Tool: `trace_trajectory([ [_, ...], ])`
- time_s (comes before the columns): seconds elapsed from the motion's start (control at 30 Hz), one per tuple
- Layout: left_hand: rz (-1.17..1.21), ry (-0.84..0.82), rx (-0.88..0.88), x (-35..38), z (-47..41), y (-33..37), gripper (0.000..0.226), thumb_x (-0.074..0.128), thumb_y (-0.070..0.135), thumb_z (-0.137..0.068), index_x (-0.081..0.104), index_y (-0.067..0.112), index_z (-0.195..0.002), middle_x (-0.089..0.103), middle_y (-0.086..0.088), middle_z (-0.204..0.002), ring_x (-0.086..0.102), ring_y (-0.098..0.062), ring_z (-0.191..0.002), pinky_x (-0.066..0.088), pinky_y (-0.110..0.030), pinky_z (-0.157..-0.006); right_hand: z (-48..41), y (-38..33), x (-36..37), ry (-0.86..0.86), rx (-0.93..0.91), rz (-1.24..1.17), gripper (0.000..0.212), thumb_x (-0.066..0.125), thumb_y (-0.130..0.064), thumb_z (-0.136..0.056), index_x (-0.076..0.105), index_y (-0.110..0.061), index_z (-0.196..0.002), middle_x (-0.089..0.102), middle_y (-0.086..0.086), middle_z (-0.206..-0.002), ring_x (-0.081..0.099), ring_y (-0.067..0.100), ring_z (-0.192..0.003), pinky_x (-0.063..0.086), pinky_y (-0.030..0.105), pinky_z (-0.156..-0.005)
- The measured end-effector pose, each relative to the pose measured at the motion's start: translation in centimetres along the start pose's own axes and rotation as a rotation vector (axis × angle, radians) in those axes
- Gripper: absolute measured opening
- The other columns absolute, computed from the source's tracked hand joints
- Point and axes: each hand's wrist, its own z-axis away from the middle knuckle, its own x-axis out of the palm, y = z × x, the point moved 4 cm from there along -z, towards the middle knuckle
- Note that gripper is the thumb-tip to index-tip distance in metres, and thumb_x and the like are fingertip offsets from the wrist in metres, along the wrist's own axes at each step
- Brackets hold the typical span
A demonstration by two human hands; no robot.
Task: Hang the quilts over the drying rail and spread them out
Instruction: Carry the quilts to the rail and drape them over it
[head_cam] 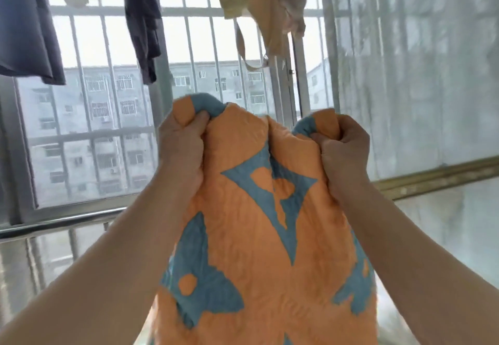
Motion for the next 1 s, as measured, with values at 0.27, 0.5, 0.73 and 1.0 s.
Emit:
trace_trajectory([
  [0.27,0.252,-0.123,-0.171,10.9,0.3,-8.8,0.021,0.059,0.002,-0.088,0.069,0.005,-0.105,0.071,-0.012,-0.098,0.066,-0.028,-0.094,0.053,-0.041,-0.088,-6.9,0.2,-9.7,0.138,-0.182,0.331,0.016,0.063,-0.001,-0.068,0.065,-0.013,-0.079,0.068,0.006,-0.077,0.065,0.024,-0.077,0.054,0.042,-0.074],
  [0.5,0.424,-0.342,-0.325,24.0,2.0,-16.4,0.020,0.053,-0.003,-0.091,0.070,0.005,-0.096,0.071,-0.009,-0.086,0.067,-0.023,-0.081,0.056,-0.034,-0.074,-11.6,1.0,-20.1,0.329,-0.314,0.631,0.017,0.065,-0.001,-0.075,0.063,-0.017,-0.081,0.062,-0.009,-0.073,0.055,-0.002,-0.066,0.039,0.005,-0.063],
  [0.73,0.444,-0.525,-0.548,35.8,6.0,-23.4,0.024,0.058,0.004,-0.091,0.073,0.020,-0.082,0.074,-0.002,-0.080,0.069,-0.019,-0.082,0.058,-0.036,-0.079,-13.6,3.3,-30.2,0.504,-0.359,0.939,0.020,0.063,-0.004,-0.078,0.067,-0.008,-0.097,0.066,0.003,-0.091,0.060,0.018,-0.086,0.046,0.024,-0.080],
  [1.0,0.546,-0.657,-0.591,48.0,9.8,-26.1,0.019,0.055,0.005,-0.093,0.072,0.010,-0.098,0.073,-0.011,-0.097,0.069,-0.022,-0.092,0.057,-0.036,-0.084,-17.5,3.1,-40.1,0.674,-0.414,1.097,0.025,0.066,0.000,-0.077,0.067,-0.001,-0.101,0.068,0.011,-0.096,0.054,0.013,-0.086,0.033,0.011,-0.073],
])
